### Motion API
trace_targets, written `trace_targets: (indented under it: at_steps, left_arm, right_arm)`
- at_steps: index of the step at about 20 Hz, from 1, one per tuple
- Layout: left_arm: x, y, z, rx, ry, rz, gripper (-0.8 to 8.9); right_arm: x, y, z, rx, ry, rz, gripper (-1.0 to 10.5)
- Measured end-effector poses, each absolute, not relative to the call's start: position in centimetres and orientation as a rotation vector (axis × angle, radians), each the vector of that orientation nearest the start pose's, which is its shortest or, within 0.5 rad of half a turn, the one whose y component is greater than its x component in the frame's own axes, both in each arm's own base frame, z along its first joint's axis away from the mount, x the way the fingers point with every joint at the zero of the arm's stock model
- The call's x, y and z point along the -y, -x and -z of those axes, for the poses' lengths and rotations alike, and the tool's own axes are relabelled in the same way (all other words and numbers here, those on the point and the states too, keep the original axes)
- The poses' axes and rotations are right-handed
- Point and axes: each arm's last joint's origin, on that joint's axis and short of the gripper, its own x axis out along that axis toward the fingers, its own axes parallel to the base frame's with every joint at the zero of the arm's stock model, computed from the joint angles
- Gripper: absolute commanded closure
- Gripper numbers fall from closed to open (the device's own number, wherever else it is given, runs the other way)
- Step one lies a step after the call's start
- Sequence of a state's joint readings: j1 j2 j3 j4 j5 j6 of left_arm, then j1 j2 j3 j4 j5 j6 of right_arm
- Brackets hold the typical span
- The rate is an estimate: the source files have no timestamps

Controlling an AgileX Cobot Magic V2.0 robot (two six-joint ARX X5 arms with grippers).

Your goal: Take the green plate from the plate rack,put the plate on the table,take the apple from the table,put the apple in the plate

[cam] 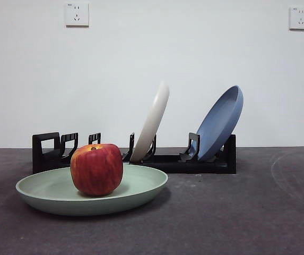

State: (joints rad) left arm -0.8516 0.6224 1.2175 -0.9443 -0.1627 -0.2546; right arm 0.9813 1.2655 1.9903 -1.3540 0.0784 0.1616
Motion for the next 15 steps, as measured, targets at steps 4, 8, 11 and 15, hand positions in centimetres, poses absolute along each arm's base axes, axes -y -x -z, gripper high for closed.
trace_targets:
  at_steps: [4, 8, 11, 15]
  left_arm:
    - [4.9, -4.5, -41.6, -0.373, 0.106, 0.749, 6.52]
    - [5.1, -4.5, -41.7, -0.375, 0.113, 0.792, 6.52]
    - [5.1, -4.5, -41.7, -0.377, 0.114, 0.799, 6.52]
    - [5.1, -4.5, -41.7, -0.378, 0.115, 0.800, 7.63]
  right_arm:
    - [-11.0, -7.7, -47.4, -0.707, 0.173, -0.772, 4.1]
    - [-9.1, -6.4, -44.5, -0.770, 0.148, -0.726, 4.1]
    - [-8.4, -6.1, -43.3, -0.785, 0.140, -0.680, 4.1]
    - [-8.4, -6.1, -43.3, -0.786, 0.127, -0.671, 8.2]
